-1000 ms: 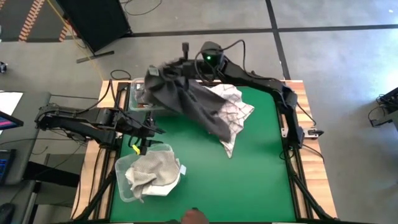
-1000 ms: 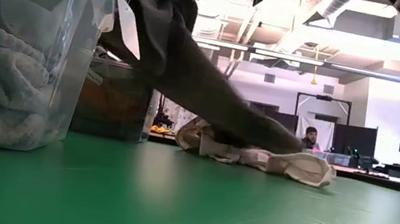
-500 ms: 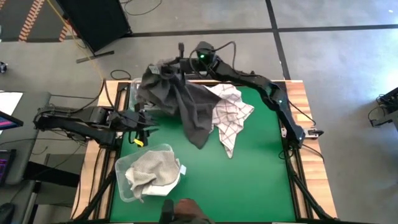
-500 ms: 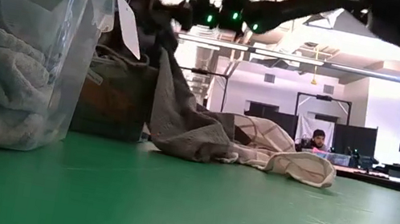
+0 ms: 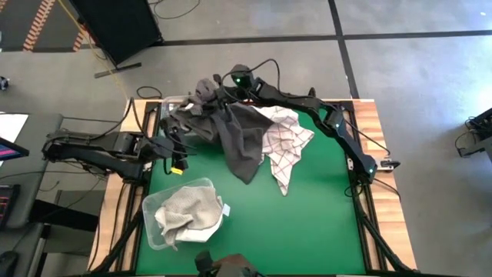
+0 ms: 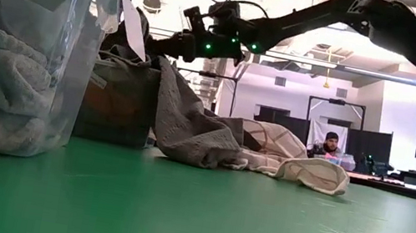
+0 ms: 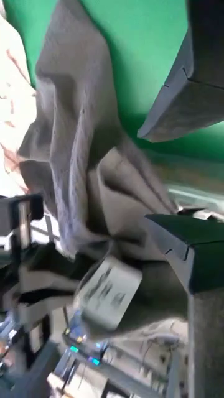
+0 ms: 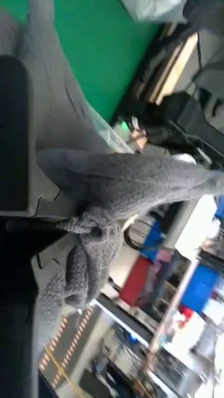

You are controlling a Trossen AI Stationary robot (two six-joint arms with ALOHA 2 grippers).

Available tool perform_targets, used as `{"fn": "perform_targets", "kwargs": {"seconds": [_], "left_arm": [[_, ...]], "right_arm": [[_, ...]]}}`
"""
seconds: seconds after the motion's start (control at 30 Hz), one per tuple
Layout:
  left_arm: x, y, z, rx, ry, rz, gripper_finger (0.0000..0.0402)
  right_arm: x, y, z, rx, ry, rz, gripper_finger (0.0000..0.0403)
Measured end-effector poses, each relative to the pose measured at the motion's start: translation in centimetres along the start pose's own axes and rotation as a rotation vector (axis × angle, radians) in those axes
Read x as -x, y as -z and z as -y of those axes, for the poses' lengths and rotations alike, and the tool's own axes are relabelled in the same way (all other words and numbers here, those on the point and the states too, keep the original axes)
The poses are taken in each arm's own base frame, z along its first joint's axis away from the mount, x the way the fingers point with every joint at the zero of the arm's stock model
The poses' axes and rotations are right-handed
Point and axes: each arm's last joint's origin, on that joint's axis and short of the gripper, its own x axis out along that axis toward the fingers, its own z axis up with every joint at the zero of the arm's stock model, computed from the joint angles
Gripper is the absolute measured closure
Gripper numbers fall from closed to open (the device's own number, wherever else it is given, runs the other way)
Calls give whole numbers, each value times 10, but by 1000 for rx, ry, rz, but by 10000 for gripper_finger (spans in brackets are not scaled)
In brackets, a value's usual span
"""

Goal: Sort towels by color in basket
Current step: Put the black towel into the top transparent bin

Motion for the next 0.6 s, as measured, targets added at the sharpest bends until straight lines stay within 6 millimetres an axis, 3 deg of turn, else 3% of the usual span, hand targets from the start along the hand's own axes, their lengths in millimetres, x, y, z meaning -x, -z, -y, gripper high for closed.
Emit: {"fn": "perform_targets", "kwargs": {"seconds": [0.3, 0.6], "left_arm": [[-10, -11, 3, -102, -30, 42, 209], [-39, -10, -18, -118, -124, -58, 203]], "right_arm": [[-3, 8, -11, -81, -71, -88, 359], [-10, 8, -27, -85, -141, -135, 347]]}}
